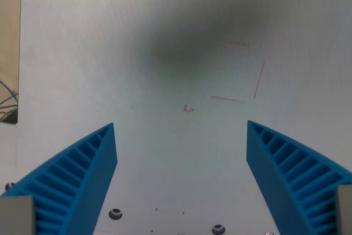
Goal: Move in gripper positive x
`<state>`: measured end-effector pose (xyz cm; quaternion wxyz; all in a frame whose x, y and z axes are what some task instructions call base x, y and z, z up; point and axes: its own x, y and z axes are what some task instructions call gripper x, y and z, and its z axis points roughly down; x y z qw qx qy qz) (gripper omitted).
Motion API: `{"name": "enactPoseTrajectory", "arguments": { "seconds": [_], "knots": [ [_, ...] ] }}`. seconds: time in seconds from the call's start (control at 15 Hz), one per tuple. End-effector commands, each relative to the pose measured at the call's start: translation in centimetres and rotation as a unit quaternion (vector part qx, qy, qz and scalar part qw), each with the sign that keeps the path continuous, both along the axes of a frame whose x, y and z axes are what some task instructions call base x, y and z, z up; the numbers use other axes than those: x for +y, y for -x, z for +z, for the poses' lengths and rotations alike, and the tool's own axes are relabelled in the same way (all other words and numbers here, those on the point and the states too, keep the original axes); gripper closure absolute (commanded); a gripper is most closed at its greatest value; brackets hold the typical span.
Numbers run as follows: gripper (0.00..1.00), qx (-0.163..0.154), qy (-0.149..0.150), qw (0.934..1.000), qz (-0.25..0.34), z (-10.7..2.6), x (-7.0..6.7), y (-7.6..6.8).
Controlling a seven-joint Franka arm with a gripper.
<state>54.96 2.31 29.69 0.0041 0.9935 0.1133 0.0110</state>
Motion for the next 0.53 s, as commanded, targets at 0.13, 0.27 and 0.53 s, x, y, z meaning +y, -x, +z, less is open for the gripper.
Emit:
{"name": "enactPoseTrajectory", "arguments": {
  "seconds": [0.13,0.27,0.53],
  "knots": [
    [0.00,0.018,-0.001,0.9998,-0.006,0.4,0.6,-2.1],
    [0.00,0.018,-0.001,0.9998,-0.006,0.3,0.8,-3.1],
    [0.00,0.018,-0.001,0.9998,-0.006,0.3,1.3,-5.0]
  ]
}}
